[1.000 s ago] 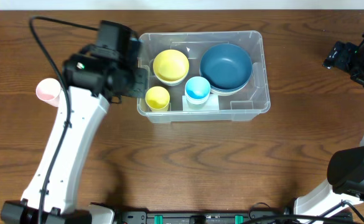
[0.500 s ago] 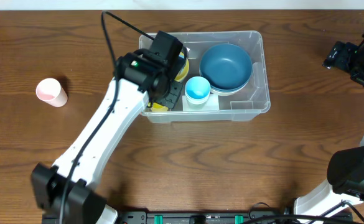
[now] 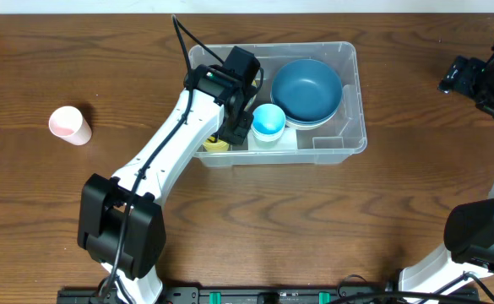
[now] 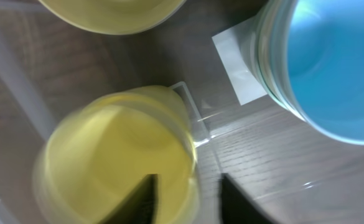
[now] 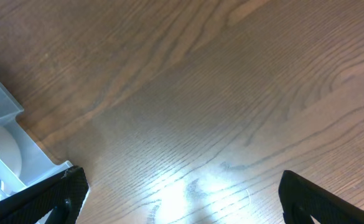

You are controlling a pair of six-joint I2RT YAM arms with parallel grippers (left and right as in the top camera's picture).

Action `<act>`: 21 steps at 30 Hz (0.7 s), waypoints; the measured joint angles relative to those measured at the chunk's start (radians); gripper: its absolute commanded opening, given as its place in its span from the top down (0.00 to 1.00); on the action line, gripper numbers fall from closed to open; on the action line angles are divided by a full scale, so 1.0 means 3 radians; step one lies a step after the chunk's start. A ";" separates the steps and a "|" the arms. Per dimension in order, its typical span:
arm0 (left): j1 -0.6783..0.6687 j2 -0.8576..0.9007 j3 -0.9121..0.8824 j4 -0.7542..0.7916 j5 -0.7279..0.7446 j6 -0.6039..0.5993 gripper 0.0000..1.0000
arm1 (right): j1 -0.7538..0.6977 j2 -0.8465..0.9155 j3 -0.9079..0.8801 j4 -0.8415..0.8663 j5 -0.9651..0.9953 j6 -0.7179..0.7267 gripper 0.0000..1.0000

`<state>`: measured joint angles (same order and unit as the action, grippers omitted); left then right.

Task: Pack container
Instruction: 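Drop the second yellow cup into the yellow cup in the bin, then withdraw the left gripper to the pink cup and grasp it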

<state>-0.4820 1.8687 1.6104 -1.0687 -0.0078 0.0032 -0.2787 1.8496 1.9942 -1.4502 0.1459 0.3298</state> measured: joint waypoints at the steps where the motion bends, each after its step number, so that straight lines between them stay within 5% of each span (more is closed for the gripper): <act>1: 0.0004 0.0000 0.0000 0.0000 -0.0001 -0.0005 0.47 | 0.0000 0.0000 0.0000 0.0000 0.0000 0.0000 0.01; 14: 0.0253 -0.0299 0.0278 -0.0413 0.0001 -0.0079 0.46 | 0.0000 0.0000 0.0000 0.0000 -0.0001 0.0000 0.01; 21: 0.0702 -0.1034 0.0502 -0.0271 0.0001 -0.0148 0.31 | 0.0000 0.0000 0.0000 0.0000 0.0000 0.0000 0.01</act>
<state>-0.2714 1.5585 1.7611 -1.1500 -0.0074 -0.0410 -0.2787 1.8496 1.9942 -1.4502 0.1459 0.3298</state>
